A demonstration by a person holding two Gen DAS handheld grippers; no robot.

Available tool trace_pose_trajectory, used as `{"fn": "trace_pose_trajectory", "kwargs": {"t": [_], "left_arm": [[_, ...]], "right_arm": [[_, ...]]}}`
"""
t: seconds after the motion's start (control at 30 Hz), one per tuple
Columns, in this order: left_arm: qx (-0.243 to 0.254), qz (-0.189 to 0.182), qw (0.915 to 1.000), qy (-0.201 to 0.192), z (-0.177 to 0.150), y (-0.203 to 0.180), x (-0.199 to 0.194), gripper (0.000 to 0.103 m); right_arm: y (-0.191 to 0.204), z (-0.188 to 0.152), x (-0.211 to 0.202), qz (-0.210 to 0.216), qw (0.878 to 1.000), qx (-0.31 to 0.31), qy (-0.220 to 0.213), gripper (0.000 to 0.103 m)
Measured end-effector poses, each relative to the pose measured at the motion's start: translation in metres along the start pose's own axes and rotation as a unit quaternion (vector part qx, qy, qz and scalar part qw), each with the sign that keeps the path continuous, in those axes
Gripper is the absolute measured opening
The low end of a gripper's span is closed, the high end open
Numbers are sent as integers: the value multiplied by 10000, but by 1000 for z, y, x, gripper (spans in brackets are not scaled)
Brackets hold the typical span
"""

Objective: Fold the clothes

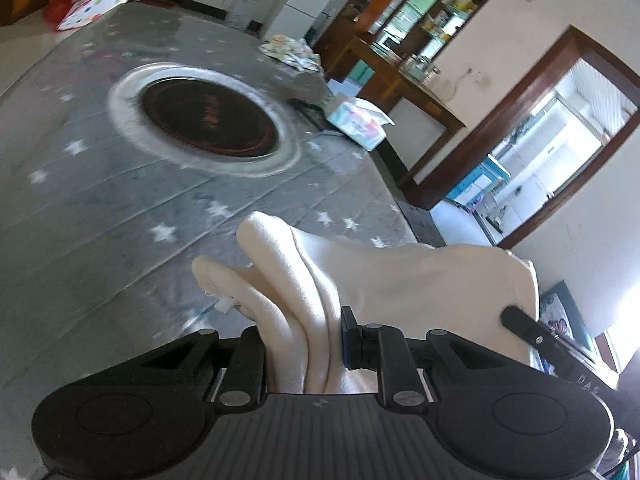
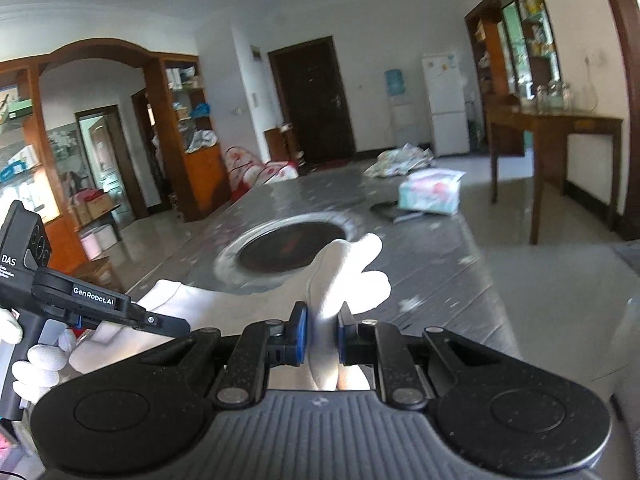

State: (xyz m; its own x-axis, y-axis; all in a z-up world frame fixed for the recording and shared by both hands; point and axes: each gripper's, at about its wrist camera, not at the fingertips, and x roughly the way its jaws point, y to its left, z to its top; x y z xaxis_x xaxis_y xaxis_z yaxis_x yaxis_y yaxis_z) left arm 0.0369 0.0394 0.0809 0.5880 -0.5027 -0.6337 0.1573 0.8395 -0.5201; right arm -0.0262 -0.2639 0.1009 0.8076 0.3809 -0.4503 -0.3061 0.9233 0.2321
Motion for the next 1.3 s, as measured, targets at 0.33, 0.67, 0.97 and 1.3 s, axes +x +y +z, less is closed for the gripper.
{"fn": "trace_pose_trajectory", "kwargs": {"t": [0.33, 0.67, 0.97, 1.3], "left_arm": [[533, 225, 9983, 10, 22, -43, 43, 19], [678, 417, 9965, 237, 29, -47, 87, 19], [618, 512, 9951, 572, 20, -37, 110, 22], [529, 524, 9942, 776, 11, -28, 120, 23]], "right_arm": [[-27, 13, 0, -396, 9990, -24, -209, 13], [-53, 12, 21, -630, 9978, 82, -167, 13], [-67, -6, 40, -687, 9973, 240, 122, 13], [-74, -16, 46, -765, 9962, 288, 294, 13]]}}
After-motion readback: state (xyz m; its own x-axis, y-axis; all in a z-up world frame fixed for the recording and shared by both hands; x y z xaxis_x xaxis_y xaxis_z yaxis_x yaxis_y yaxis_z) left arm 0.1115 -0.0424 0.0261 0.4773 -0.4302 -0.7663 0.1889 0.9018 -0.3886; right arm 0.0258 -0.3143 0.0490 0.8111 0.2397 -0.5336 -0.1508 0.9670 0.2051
